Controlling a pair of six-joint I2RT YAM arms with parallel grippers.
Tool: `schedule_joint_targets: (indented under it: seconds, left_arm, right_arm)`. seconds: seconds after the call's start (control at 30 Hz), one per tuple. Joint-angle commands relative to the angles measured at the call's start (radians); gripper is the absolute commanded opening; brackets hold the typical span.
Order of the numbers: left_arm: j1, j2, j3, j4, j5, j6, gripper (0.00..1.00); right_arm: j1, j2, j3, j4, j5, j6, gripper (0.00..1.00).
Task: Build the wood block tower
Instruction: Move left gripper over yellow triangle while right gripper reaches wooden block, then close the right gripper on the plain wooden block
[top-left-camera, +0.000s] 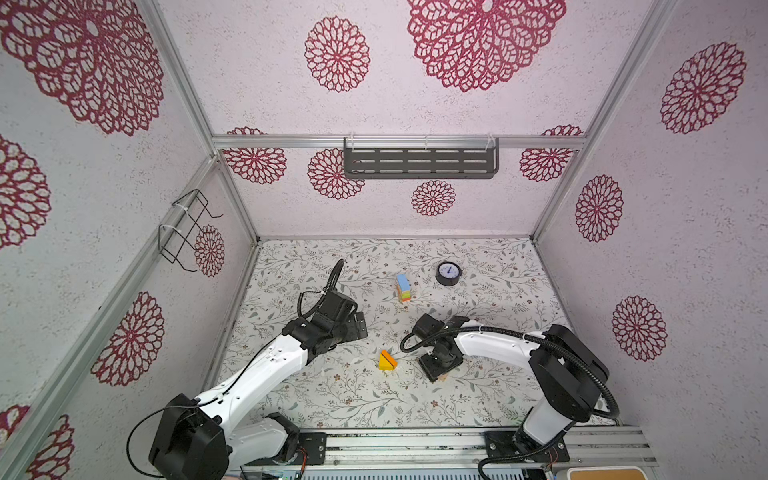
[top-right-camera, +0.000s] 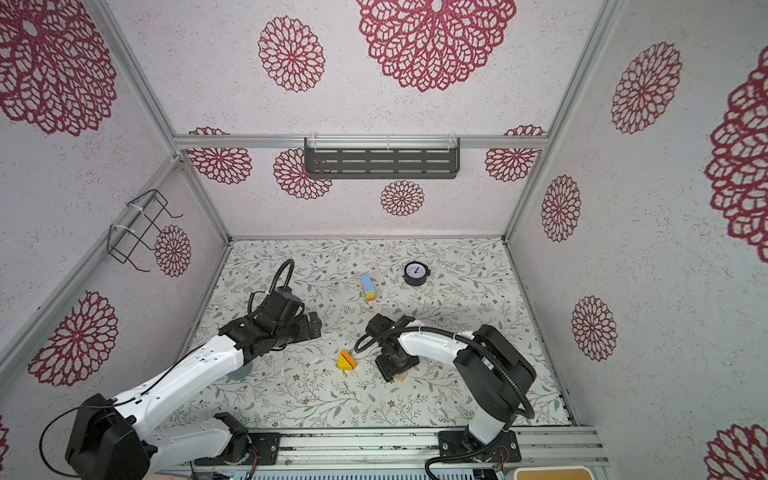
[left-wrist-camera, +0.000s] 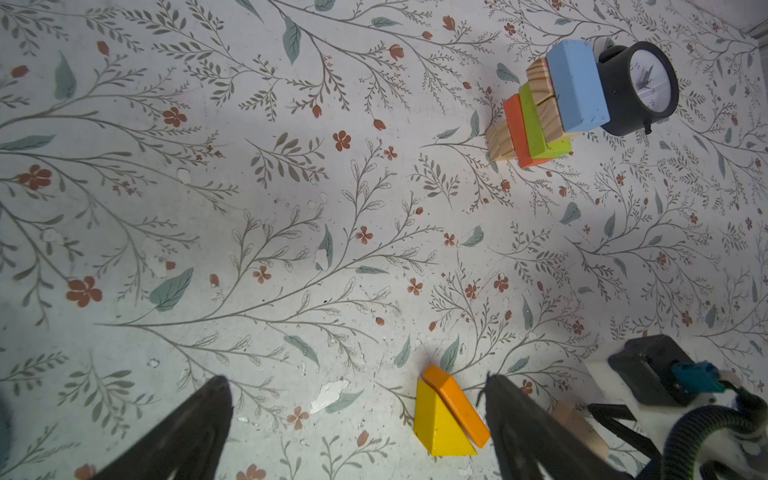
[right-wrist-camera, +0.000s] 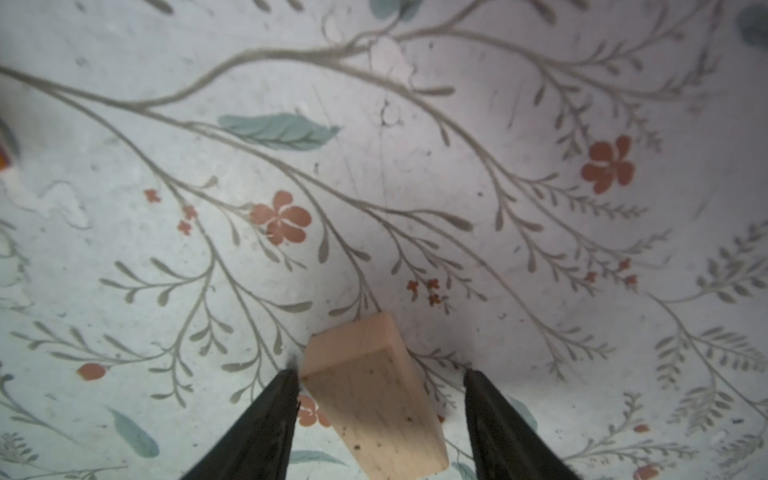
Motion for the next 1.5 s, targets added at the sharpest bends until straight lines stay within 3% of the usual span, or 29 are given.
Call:
schedule_joint_targets:
  seconds: [0.0, 0.3, 0.87, 1.2, 1.47]
  left_arm:
    - [0.010, -0.007, -0.006, 0.024, 0.006, -0.003, 0.97]
    - [0.012, 0.016, -0.004, 0.027, 0.020, -0.008, 0.97]
    - [0.015, -0.029, -0.007, -0.009, 0.002, -0.014, 0.97]
    - [0.028, -0.038, -0.009, -0.008, 0.017, -0.005, 0.97]
    - [0.040, -0.046, -0.010, -0.009, 0.030, 0.006, 0.97]
  right_arm:
    - [0.004, 0.009, 0.016, -0.017, 0.019, -0.022, 0.65]
    - [0.001, 0.020, -0.008, 0.008, 0.028, -0.017, 0.56]
    - [-0.007, -0.007, 0.040, -0.032, 0.052, 0.011, 0.28]
    - [-0.033, -0.051, 0.159, -0.133, 0.049, 0.017, 0.26]
    - [-0.108, -0.040, 0.379, -0.219, 0.020, -0.017, 0.26]
